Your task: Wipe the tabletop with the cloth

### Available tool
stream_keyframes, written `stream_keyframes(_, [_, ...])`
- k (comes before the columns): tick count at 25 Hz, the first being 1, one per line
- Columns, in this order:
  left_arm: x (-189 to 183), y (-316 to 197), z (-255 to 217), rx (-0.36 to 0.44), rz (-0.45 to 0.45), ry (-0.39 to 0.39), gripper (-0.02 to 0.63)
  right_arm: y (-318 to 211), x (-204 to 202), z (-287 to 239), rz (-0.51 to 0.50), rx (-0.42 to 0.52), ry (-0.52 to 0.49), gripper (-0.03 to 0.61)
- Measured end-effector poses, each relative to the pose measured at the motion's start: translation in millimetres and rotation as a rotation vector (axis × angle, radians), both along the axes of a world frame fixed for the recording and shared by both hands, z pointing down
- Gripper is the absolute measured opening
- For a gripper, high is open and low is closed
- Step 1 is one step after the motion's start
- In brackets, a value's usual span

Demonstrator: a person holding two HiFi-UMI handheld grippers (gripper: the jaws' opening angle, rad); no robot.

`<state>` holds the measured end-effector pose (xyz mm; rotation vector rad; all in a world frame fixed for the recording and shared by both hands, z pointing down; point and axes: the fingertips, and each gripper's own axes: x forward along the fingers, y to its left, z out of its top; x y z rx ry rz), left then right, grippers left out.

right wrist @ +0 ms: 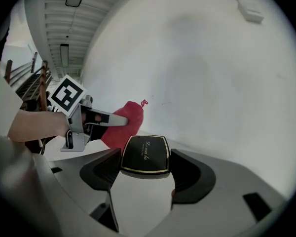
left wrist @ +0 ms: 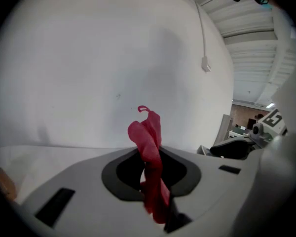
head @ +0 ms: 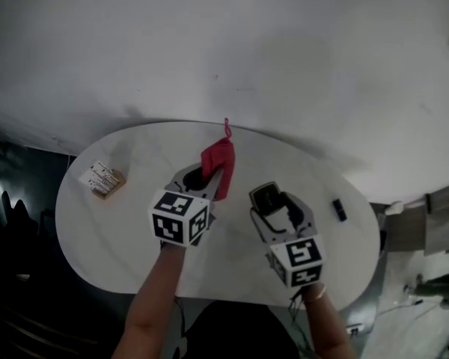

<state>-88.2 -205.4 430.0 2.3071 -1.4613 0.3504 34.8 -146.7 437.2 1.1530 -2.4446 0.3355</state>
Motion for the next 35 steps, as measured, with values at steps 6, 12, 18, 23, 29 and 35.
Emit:
stream_keyframes(6, [81.4,-56.4,18.7,-0.1,0.171,0.009,0.063,-13.9,48.8,-8.0,0.115,0.023,0.006,0.302])
stream_keyframes(12, [135.6,-107.2,57.5,-0.23,0.229,-0.01,0.061,-27.0,79.2,-6.0,0.191,-0.004,0.021,0.301])
stream_keyframes(18, [138.4,-125.9,92.8,-0.314,0.208,-0.112,0.061,-49.3,74.7,3.4,0.202,0.009,-0.025,0.302])
stream_keyframes(23, [114.6,-129.2,117.5,-0.352,0.195,-0.225,0.061,-53.7,58.1,12.8,0.185,-0.022,-0.034,0.302])
stream_keyframes(29, [52.2,-146.6,121.9,-0.359,0.118,-0.276,0.061,-58.8,28.8,8.5,0.156,0.011,-0.023,0.302])
stream_keyframes(35, [-31.7,-138.9,124.4,-0.39,0.005,-0.296,0.06,-53.8,-4.0,13.5,0.11,-0.017,0.002,0.301])
